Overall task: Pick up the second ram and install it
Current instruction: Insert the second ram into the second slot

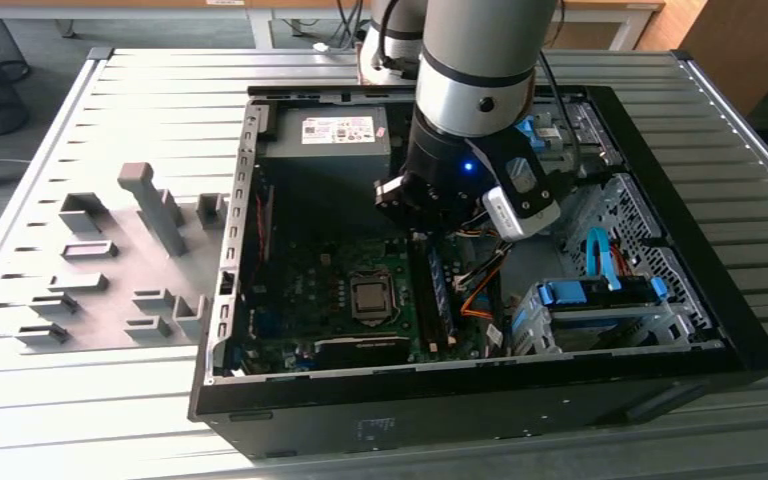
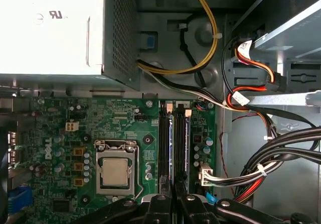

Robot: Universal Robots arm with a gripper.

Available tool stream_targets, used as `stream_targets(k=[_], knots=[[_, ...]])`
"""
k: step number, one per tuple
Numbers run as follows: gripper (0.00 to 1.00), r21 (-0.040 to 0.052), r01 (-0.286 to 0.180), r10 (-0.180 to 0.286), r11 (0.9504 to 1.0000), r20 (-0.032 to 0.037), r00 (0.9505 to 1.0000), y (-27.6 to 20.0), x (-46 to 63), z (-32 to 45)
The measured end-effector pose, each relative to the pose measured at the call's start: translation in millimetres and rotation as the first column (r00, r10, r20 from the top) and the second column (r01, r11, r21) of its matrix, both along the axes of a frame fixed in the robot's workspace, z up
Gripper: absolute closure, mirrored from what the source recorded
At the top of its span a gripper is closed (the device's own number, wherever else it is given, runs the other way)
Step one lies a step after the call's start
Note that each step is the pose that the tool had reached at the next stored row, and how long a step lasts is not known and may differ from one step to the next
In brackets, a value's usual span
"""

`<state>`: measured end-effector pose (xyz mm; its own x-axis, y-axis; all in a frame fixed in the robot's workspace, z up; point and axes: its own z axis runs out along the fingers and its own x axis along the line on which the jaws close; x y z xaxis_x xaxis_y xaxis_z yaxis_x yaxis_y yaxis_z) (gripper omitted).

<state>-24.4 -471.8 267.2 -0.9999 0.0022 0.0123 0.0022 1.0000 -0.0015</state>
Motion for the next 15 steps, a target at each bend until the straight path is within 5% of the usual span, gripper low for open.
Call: stream_targets(k=[15], knots=[[0.86,0.0019,0.002,-0.002,1.0000,-0.0012,1.0000,0.0,0.0,-8.0]])
